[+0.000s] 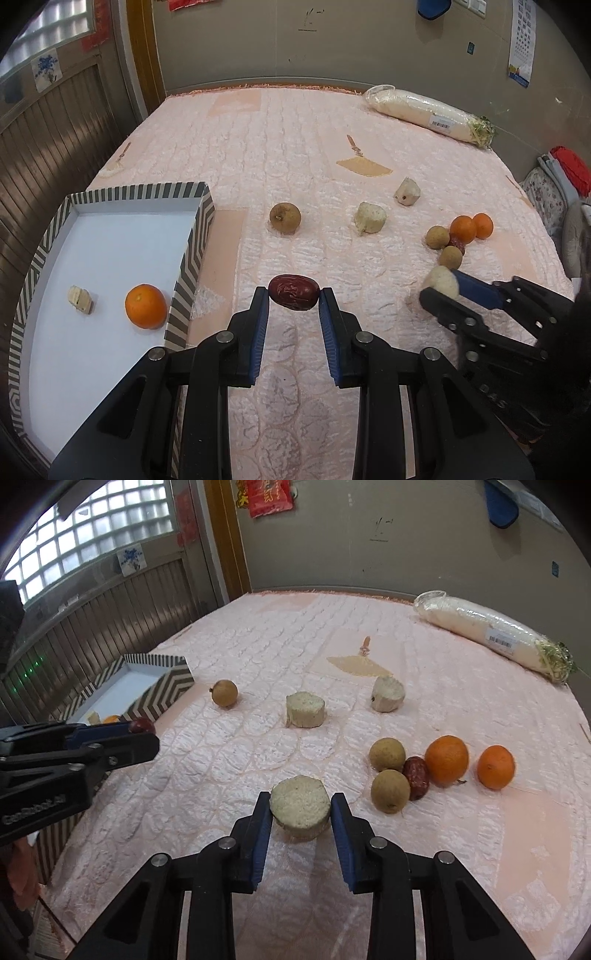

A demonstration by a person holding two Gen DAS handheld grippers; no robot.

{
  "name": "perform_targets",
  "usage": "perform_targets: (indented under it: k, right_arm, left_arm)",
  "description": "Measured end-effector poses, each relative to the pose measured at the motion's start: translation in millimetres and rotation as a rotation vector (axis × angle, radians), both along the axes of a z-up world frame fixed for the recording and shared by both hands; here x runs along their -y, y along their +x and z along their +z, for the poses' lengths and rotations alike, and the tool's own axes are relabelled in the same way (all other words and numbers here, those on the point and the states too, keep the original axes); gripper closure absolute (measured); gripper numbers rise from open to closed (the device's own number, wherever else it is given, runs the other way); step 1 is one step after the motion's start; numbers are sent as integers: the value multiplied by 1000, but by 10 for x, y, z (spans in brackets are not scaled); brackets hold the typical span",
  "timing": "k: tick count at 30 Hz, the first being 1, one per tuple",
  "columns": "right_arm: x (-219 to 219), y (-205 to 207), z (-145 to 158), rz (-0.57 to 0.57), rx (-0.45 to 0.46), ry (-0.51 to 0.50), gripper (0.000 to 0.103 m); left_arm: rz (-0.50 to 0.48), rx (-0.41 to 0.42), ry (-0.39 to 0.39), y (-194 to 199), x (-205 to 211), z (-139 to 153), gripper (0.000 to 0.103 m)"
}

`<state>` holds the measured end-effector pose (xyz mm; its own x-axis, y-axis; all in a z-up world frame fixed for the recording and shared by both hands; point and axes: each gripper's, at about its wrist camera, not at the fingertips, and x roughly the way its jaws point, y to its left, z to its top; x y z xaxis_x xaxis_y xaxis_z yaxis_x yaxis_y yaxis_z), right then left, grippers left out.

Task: Organize fruits
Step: 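Grasp the round beige yam slice with the right gripper, then release the red date in the tray with left while right releases the yam slice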

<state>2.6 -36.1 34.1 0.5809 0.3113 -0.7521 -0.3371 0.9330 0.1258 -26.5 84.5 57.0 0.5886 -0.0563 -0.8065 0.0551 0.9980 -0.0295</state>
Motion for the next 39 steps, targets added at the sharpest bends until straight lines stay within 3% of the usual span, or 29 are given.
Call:
perform_targets:
  k: [7, 17, 39]
  right_arm:
    - [-21, -211, 270, -13, 56, 40, 72]
    - [-300, -325, 406, 36, 69, 61, 72]
    - [-1514, -335, 525, 266, 80, 75, 72]
  left_arm:
    - [8, 11, -6, -88, -27, 74, 76]
    - [52, 11, -21, -226, -249, 183, 76]
    - [260, -8, -23, -494, -1431, 234, 76]
